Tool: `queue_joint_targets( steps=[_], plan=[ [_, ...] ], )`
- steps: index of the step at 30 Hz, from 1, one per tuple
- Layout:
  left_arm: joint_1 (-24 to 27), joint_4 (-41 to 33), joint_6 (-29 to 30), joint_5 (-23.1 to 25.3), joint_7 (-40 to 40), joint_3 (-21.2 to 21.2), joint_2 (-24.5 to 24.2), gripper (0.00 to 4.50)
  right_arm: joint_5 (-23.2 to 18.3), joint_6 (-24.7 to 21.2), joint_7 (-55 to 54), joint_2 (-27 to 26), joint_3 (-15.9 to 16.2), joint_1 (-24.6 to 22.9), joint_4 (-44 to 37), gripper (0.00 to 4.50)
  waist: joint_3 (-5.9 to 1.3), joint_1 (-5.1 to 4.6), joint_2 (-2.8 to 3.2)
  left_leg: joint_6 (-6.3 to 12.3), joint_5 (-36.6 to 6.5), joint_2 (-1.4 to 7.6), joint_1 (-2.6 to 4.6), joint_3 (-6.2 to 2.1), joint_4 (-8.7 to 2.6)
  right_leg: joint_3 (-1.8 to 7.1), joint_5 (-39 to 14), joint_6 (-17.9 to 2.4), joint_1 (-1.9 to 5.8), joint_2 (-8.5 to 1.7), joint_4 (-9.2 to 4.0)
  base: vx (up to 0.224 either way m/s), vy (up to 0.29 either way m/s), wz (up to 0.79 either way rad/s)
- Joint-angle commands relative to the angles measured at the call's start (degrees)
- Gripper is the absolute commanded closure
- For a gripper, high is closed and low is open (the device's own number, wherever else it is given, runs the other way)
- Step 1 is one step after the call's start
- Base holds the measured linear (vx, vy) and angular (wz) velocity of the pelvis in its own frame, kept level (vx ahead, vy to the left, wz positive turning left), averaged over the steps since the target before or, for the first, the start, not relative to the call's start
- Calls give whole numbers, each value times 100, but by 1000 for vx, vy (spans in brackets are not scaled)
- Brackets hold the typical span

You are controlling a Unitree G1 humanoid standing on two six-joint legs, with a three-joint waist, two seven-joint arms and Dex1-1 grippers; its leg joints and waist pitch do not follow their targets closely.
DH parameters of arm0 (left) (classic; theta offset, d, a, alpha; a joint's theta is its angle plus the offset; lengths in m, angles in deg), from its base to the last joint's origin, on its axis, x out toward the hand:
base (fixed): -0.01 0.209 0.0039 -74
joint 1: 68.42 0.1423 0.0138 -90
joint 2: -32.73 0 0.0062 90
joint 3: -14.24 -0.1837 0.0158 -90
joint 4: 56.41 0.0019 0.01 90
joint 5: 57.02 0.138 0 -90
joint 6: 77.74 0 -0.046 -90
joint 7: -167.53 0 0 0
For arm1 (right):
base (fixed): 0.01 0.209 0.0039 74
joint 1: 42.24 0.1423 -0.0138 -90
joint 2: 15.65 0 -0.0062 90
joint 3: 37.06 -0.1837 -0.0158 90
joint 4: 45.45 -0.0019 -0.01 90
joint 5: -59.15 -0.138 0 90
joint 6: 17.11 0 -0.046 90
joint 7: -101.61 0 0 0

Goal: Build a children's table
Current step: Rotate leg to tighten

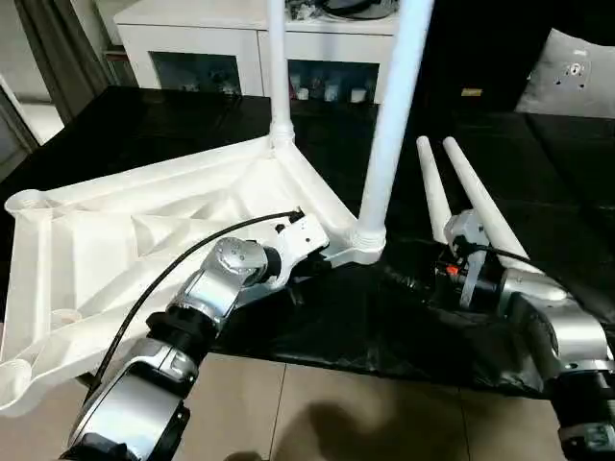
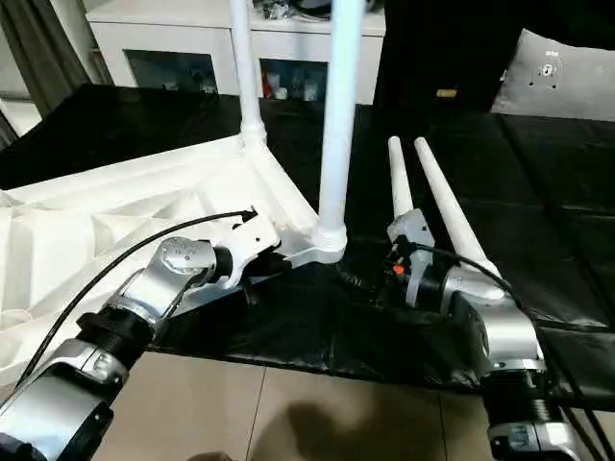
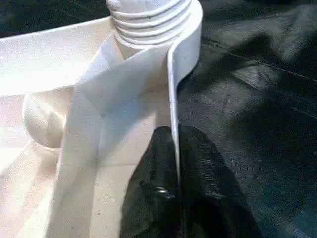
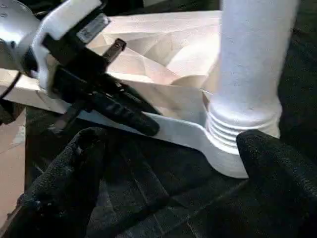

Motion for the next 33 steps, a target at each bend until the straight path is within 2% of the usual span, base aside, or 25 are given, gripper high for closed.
queue_joint_targets(
  steps=[1,2,5,7,8,9,10,12,13,14,15,16,17,18,19,20,21,22,24,25,27,29,30,31,33],
  plan=[
    [-57,-209,-187,-156,12,160,40,388,-115,-83,-72,-91,91,-55,-278,0,-421,25,-38,812,151,519,-28,-228,-318,461,-860,-638,373,-660,-337,0,0,0],
    [-17,-265,-197,-173,37,186,26,388,-107,-75,-83,-108,137,-72,-337,0,-439,26,1,854,243,528,-35,-241,-306,459,-590,-714,369,-661,-299,0,0,0],
    [211,-692,-31,-255,-119,214,-134,356,-76,-51,-85,-151,229,-52,-348,0,-445,3,-19,936,290,547,-71,-241,-299,461,-184,-873,374,-665,-249,0,0,0],
    [424,-1136,239,-336,-176,321,-339,353,-59,-32,-69,-173,269,19,-268,0,-437,-11,-8,907,231,547,-83,-240,-305,457,-243,-912,382,-669,-245,0,0,0],
    [507,-1299,320,-344,-148,387,-430,339,-36,-13,-62,-181,286,62,-213,0,-423,-31,-18,880,146,529,-79,-228,-307,448,-420,-875,362,-645,-280,0,0,0],
    [507,-1299,320,-344,-148,387,-430,322,-36,-13,-62,-181,286,62,-213,0,-417,-32,-1,828,73,511,-75,-216,-306,445,-647,-824,366,-645,-307,0,0,0],
    [623,-1492,446,-327,-97,490,-577,313,15,47,-83,-208,304,164,-63,0,-408,-30,-9,811,37,503,-74,-208,-307,443,-767,-785,359,-639,-331,0,0,0],
    [829,-1762,651,-236,140,709,-838,308,136,259,-154,-277,337,412,316,0,-386,-64,-35,656,-133,511,-72,-212,-333,438,-1111,-743,345,-627,-352,0,0,0],
    [919,-1859,723,-248,217,807,-909,291,183,383,-214,-331,334,546,522,0,-384,-61,-2,599,-210,511,-35,-206,-331,446,-1208,-726,322,-621,-357,0,0,0],
    [981,-1946,788,-267,257,857,-954,276,206,451,-250,-360,333,621,637,0,-378,-74,2,591,-227,510,-49,-215,-336,445,-1235,-728,328,-622,-356,0,0,0],
    [1026,-2012,828,-272,283,890,-983,276,228,504,-303,-389,326,678,723,0,-378,-72,13,553,-269,525,-32,-217,-342,450,-1254,-733,319,-623,-360,0,0,0],
    [1115,-2145,900,-275,333,953,-1036,276,277,611,-430,-450,306,794,892,0,-379,-67,-5,516,-287,539,-38,-224,-351,452,-1242,-757,323,-638,-343,0,0,0],
    [1231,-2339,991,-291,392,1030,-1089,276,323,752,-579,-530,271,936,1101,0,-372,-63,8,516,-276,521,-39,-217,-347,458,-1219,-763,319,-626,-354,0,0,0],
    [1395,-2660,1126,-366,469,1168,-1101,276,401,1007,-992,-670,164,1154,1451,0,-399,-42,10,452,-196,575,-29,-237,-350,482,-996,-871,314,-674,-279,0,0,0],
    [1395,-2660,1126,-366,469,1168,-1101,276,401,1007,-992,-670,164,1154,1451,0,-385,-68,-1,454,-155,557,-59,-237,-358,480,-929,-914,313,-653,-268,0,0,0],
    [1602,-3074,1281,-503,556,1361,-1074,276,531,1386,-1755,-870,-26,1452,1954,0,-398,-50,-25,424,-169,553,-32,-222,-342,488,-910,-957,306,-674,-261,0,0,0],
    [1657,-3183,1318,-552,577,1414,-1056,276,580,1507,-2055,-931,-94,1538,2109,0,-380,-42,-2,392,-161,522,-42,-206,-343,495,-949,-1002,293,-663,-281,0,0,0],
    [1714,-3276,1363,-598,666,1487,-1023,276,587,1551,-2219,-987,-143,1587,2221,0,-387,-43,-36,359,-159,537,-38,-208,-345,505,-934,-1025,298,-679,-252,0,0,0],
    [1751,-3318,1414,-595,775,1553,-1008,276,586,1595,-2211,-1029,-135,1575,2230,0,-364,-13,-17,437,-279,501,-29,-186,-337,501,-1060,-945,286,-635,-288,0,0,0],
    [1817,-3348,1486,-470,1030,1661,-1057,276,581,1613,-2096,-1101,-62,1460,2106,0,-361,-11,-38,462,-295,499,-37,-185,-341,499,-1069,-914,293,-629,-285,0,0,0],
    [1846,-3407,1639,-365,1264,1795,-1101,276,569,1575,-1969,-1144,4,1323,1923,0,-363,-8,-40,516,-323,518,-48,-212,-352,491,-1159,-795,308,-635,-285,0,0,0],
    [1834,-3461,1820,-302,1474,1954,-1120,276,551,1472,-1815,-1163,82,1166,1669,0,-362,-10,-42,550,-261,530,-54,-221,-351,492,-1062,-770,310,-627,-278,0,0,0],
    [1790,-3470,2032,-187,1680,2086,-1187,276,516,1368,-1576,-1170,230,1001,1419,0,-366,-23,-49,578,-230,526,-53,-222,-349,491,-1024,-771,309,-619,-276,0,0,0],
    [1790,-3470,2032,-187,1680,2086,-1187,276,516,1368,-1576,-1170,230,1001,1419,0,-367,-20,-51,597,-219,521,-52,-219,-344,487,-994,-770,309,-618,-273,0,0,0],
    [1785,-3440,2213,38,1888,2091,-1364,276,500,1300,-1317,-1194,507,848,1224,0,-354,-22,-55,626,-265,508,-61,-221,-347,483,-1127,-774,304,-625,-295,0,0,0]
  ],
)
